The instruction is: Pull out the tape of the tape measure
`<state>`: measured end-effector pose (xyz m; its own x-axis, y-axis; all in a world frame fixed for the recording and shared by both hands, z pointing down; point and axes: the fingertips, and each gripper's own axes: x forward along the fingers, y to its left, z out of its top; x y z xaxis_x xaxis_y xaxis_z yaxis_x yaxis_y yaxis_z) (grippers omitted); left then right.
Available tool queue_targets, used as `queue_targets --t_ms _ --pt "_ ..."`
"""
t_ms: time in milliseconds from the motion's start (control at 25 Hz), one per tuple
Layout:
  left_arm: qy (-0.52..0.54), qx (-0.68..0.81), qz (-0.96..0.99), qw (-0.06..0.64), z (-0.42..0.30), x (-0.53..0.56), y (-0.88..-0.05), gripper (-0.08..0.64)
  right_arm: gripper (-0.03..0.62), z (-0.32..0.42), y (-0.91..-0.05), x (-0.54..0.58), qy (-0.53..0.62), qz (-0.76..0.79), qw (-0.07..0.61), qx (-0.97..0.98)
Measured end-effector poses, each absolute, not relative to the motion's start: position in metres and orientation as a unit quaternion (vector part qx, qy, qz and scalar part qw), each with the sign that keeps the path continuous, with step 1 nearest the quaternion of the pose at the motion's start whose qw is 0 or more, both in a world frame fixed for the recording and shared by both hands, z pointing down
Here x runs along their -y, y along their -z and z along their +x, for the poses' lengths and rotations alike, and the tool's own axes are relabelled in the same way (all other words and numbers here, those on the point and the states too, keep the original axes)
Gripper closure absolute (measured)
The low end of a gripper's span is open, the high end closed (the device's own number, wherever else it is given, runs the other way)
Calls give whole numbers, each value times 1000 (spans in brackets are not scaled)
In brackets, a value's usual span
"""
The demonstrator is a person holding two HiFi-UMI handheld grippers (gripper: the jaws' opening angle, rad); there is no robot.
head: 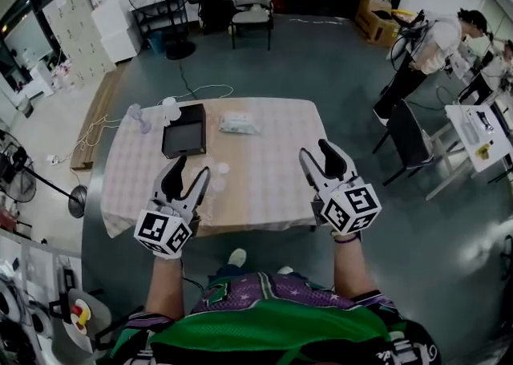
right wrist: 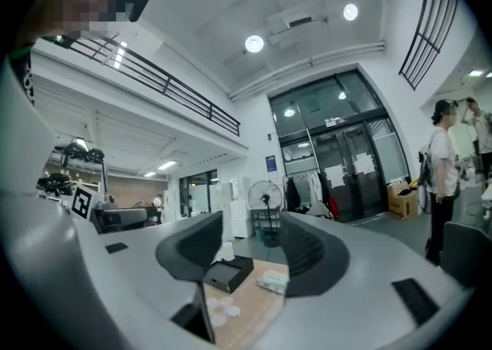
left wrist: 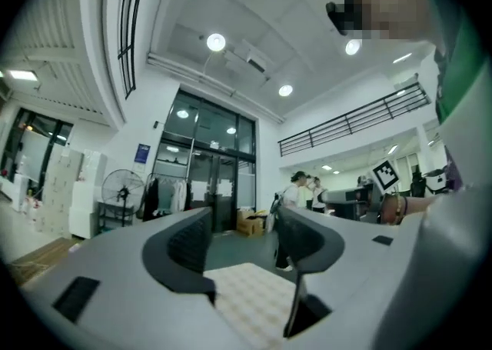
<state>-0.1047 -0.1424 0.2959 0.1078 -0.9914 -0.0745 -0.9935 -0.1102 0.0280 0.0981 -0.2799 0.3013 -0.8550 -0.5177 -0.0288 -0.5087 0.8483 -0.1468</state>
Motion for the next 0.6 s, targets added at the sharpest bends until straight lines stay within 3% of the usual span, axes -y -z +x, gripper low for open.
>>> queue_targets --t_ms 40,80,160,600 --pt "-48 -654 -755 23 -106 147 -292 239 319 89 -300 280 71 -251 39 -965" --pt "-51 -645 -762 30 -108 151 -289 184 233 79 -300 279 73 -238 43 -968" --pt "-34 -638 -768 44 -117 161 -286 142 121 62 -301 279 63 -224 39 -972" --pt "58 -621 -782 20 -169 207 -353 140 109 4 -347 292 21 -253 -53 -966"
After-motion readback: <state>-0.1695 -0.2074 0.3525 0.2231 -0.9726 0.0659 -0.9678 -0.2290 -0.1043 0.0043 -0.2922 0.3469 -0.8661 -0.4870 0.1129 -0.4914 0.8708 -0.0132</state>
